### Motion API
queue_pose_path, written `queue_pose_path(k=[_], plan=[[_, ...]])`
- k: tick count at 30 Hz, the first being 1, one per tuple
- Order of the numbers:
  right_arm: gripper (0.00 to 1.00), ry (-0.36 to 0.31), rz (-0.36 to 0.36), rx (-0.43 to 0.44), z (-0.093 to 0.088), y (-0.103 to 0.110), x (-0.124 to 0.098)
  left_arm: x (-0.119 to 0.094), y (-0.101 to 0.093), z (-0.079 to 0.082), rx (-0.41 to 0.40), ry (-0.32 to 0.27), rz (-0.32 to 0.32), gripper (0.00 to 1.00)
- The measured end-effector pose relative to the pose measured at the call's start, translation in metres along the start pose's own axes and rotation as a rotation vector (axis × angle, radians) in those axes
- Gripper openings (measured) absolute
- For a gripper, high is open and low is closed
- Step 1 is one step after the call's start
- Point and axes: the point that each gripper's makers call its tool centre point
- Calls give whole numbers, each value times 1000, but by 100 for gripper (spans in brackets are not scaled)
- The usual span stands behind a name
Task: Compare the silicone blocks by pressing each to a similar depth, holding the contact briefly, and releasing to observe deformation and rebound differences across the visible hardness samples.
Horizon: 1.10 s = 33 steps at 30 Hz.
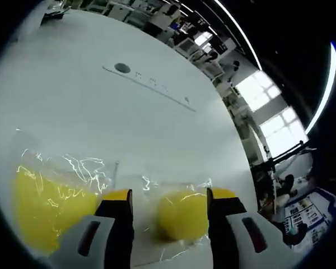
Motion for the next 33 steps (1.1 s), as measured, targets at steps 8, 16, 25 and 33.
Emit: queue_pose_path(k=[8, 16, 25, 33], plan=[[55, 3, 0, 10, -7, -2, -3, 14, 5, -18, -15, 63, 5, 33], [55, 9, -13, 13, -10, -7, -6, 24, 20, -15, -161, -15, 24, 13], [54, 13, -18, 8, -10, -11, -6, 26, 14, -10, -103, -31, 5, 0], [53, 13, -16, -1, -9, -9, -6, 19, 5, -4, -102, -74, -1, 0]])
Point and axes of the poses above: the point that each gripper's makers call its tool centre point, and the gripper's own axes: x roughly forward along the fingers, y roughly to its left, z roughly out of its top, and after that the axes turned 15 degrees about x, right-handed
